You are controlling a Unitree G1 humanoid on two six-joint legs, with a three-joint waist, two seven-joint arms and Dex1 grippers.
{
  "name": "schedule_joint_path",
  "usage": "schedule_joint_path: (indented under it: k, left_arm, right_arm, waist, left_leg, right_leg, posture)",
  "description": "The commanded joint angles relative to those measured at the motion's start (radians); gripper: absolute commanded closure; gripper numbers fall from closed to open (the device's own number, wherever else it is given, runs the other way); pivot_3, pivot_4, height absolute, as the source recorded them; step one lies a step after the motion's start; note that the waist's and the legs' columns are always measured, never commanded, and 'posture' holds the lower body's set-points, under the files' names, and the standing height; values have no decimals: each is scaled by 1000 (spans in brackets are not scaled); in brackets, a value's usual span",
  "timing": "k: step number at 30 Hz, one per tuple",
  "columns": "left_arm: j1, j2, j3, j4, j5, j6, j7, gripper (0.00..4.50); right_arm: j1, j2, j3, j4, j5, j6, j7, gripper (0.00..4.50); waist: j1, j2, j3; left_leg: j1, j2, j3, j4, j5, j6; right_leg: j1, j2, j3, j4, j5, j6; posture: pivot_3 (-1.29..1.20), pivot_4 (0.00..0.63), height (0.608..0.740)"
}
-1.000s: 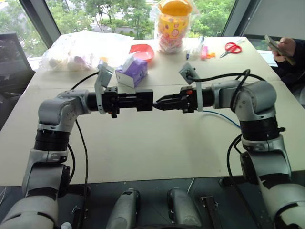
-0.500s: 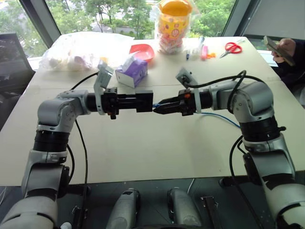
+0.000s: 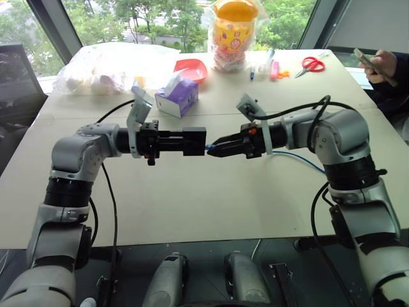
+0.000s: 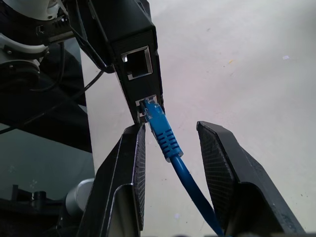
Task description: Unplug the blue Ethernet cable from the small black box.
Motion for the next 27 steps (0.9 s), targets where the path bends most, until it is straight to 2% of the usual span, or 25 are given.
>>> schedule_joint_path:
  k: [1,13,14,17,27]
  left_arm:
    - [-7,5,7,-18,0,-15,2,4012]
    - [-1,5,1,-29,-1,-16,0,4012]
    - [0,6,0,-30,0,-16,-1,4012]
    - [5,10,-2,-37,1,-17,-5,4012]
    - [21,25,-23,-59,17,-36,-28,4012]
  right_arm:
    - [-34,-12,-6,-53,29,1,15,2795]
    - [-35,-12,-1,-57,29,-3,11,2795]
    - [-36,-12,0,-56,28,-4,12,3371]
    - [-39,-12,3,-56,28,-5,13,4478]
    - [-47,-15,23,-53,29,-2,22,4478]
  waist:
    - [0,0,0]
    - [0,0,0]
    - [0,0,0]
    - [0,0,0]
    - [0,0,0]
  left_leg:
    - [0,0,0,0,0,0]
    - [0,0,0,0,0,0]
    - [0,0,0,0,0,0]
    - [0,0,0,0,0,0]
    - [0,0,0,0,0,0]
  right_leg:
    - [0,0,0,0,0,0]
    - [0,0,0,0,0,0]
    - [0,0,0,0,0,0]
    - [0,0,0,0,0,0]
    - [0,0,0,0,0,0]
  posture:
    - [0,150,740]
    - [0,150,740]
    - [0,150,740]
    - [0,150,740]
    - [0,150,740]
